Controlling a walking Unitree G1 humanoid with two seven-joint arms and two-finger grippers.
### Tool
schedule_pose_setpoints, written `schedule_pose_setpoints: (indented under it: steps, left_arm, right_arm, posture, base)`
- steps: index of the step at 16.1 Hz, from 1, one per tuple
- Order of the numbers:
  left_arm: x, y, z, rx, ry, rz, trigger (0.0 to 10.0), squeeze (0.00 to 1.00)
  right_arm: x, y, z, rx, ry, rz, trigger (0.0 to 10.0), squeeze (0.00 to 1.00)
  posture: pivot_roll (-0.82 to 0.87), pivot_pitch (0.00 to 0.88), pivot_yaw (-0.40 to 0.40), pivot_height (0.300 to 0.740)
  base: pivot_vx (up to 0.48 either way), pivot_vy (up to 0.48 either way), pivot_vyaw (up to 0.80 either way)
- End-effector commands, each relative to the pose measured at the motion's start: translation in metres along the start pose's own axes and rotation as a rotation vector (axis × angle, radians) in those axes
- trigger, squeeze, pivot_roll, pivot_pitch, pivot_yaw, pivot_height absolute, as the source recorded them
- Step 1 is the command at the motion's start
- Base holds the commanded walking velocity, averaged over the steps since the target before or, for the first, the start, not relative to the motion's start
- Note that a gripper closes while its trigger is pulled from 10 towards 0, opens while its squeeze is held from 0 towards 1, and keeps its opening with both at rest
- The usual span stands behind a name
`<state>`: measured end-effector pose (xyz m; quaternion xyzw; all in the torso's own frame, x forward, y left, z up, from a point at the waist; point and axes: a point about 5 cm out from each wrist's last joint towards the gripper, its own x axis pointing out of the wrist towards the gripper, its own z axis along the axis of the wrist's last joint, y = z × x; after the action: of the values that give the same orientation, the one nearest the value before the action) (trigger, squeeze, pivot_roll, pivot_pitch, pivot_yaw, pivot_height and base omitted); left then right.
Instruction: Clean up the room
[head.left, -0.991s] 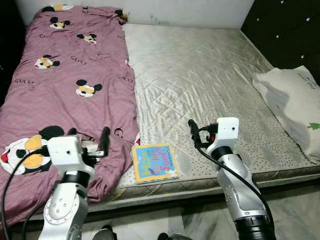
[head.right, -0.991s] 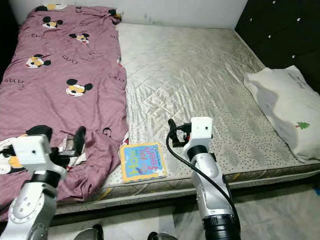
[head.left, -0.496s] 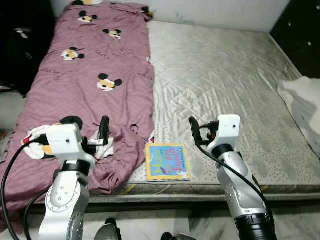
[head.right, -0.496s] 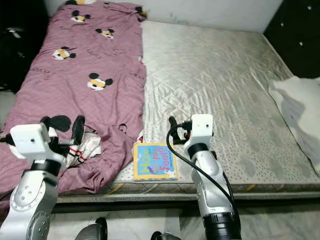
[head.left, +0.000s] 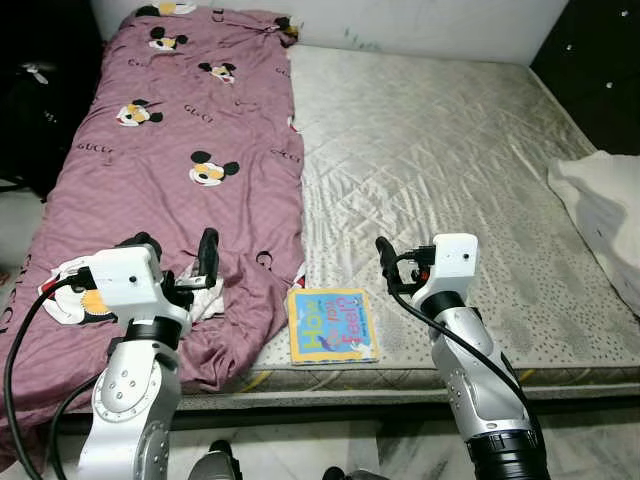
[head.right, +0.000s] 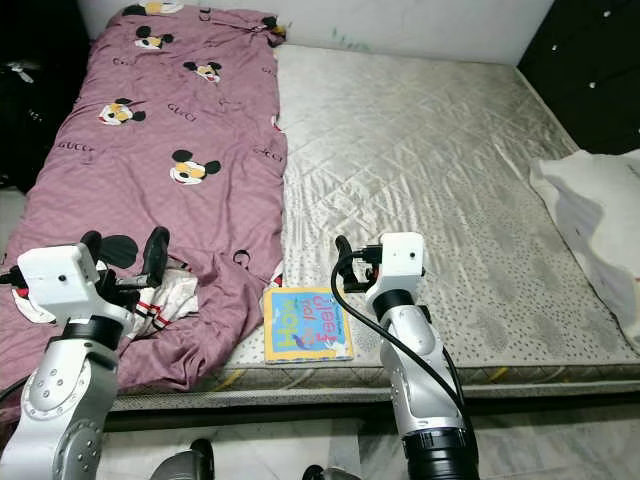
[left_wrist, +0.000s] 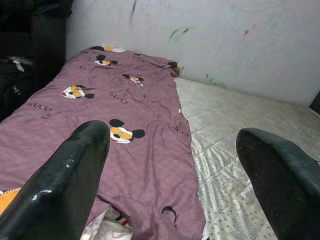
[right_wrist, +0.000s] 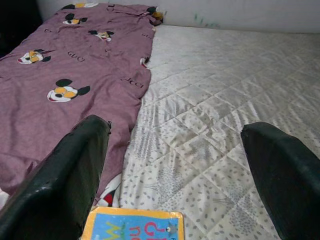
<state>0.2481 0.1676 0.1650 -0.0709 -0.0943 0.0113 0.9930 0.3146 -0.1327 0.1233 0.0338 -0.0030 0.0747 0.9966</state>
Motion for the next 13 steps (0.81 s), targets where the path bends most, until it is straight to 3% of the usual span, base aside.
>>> schedule_pose_setpoints:
  steps: [1, 4, 10, 13]
  left_arm:
    - [-0.0005, -0.0019, -0.0029, 0.000, 0.020, 0.005, 10.0, 0.00]
    - [0.0002, -0.0026, -0.0030, 0.007, 0.021, -0.001, 10.0, 0.00]
    - [0.0020, -0.0039, -0.0020, 0.001, 0.019, -0.002, 10.0, 0.00]
    - [0.0018, -0.0042, -0.0020, -0.017, 0.013, 0.008, 10.0, 0.00]
  right_arm:
    - [-0.0014, -0.0054, -0.0004, -0.005, 0.000, -0.016, 10.0, 0.00]
    - [-0.0016, -0.0046, -0.0009, -0.013, 0.002, -0.013, 10.0, 0.00]
    - [-0.0009, -0.0041, -0.0012, -0.017, 0.005, -0.011, 10.0, 0.00]
    - [-0.0016, -0.0047, -0.0018, -0.014, 0.007, -0.015, 10.0, 0.00]
  posture:
    - [0.06, 0.186, -0.130, 0.740]
    - [0.06, 0.183, -0.129, 0.740]
    - [0.06, 0.185, -0.130, 0.740]
    - [0.06, 0.190, -0.131, 0.740]
  base:
    - [0.000, 0.000, 0.00]
    - [0.000, 0.000, 0.00]
    - [0.000, -0.293, 0.00]
    - [0.000, 0.000, 0.00]
